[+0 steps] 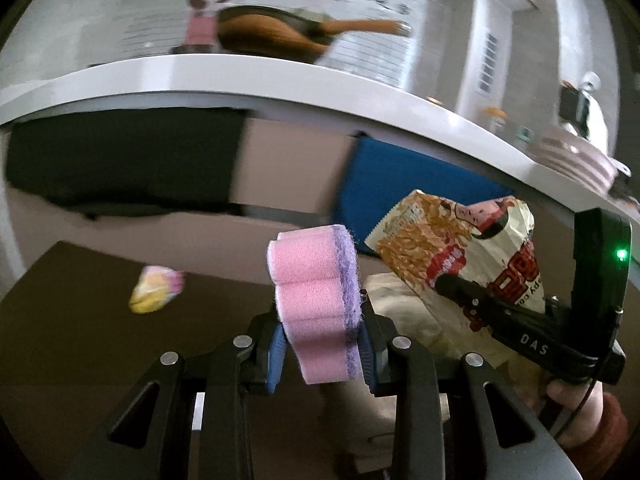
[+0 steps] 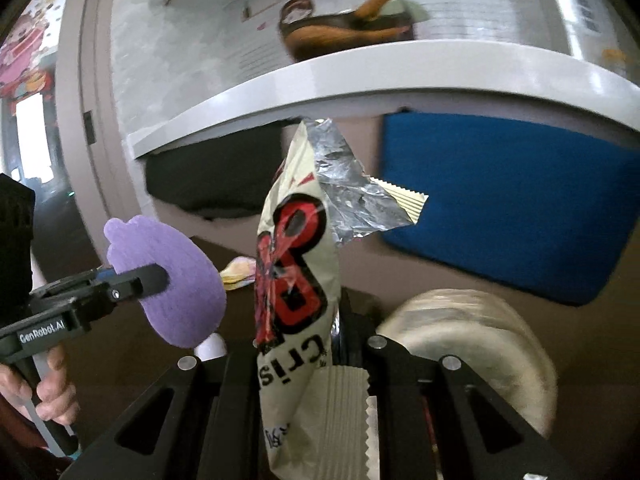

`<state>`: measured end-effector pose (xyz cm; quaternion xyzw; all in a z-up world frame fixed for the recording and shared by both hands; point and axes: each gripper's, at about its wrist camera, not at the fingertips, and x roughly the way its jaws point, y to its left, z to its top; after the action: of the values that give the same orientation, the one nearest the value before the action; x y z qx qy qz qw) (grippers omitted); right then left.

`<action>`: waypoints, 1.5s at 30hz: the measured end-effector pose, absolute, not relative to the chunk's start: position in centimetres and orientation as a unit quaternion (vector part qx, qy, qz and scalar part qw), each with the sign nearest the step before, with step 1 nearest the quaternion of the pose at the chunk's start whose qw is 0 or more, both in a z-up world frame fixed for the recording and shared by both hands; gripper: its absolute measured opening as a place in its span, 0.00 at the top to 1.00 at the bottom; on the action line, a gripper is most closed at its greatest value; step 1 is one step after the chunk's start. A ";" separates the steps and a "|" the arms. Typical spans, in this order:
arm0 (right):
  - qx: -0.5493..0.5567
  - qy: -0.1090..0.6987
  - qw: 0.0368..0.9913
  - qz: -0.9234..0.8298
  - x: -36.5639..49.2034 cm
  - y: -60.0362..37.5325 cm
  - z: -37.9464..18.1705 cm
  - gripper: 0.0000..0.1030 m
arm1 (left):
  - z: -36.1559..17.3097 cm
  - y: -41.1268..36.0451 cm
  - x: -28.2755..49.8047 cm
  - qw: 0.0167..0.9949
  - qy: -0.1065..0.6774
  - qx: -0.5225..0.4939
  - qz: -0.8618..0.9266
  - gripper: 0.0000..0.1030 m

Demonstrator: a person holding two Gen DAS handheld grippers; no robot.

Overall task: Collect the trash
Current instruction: 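Carry the chip bag and sponge up over the bin, then lower both items into the bin and open both grippers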

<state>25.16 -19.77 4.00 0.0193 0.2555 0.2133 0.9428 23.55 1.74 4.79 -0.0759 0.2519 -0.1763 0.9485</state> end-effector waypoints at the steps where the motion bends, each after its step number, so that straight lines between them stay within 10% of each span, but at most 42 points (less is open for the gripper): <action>1: 0.022 0.254 0.945 0.204 24.9 -21.0 4.1 0.87 | 4.8 0.7 23.7 0.947 0.253 -0.074 -0.185 0.69; 36: 0.114 0.404 0.901 0.112 31.4 -31.6 -9.5 0.84 | -9.1 -13.4 35.8 0.863 0.434 -0.052 -0.252 0.69; 45: 0.089 0.379 0.917 0.081 30.5 -31.6 -8.1 0.45 | -7.8 -11.8 36.6 0.862 0.419 -0.091 -0.268 0.53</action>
<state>30.49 -31.58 -8.13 0.0894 0.3794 0.0810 0.9173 36.64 -11.76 -7.83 -0.0914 0.4194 -0.2680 0.8625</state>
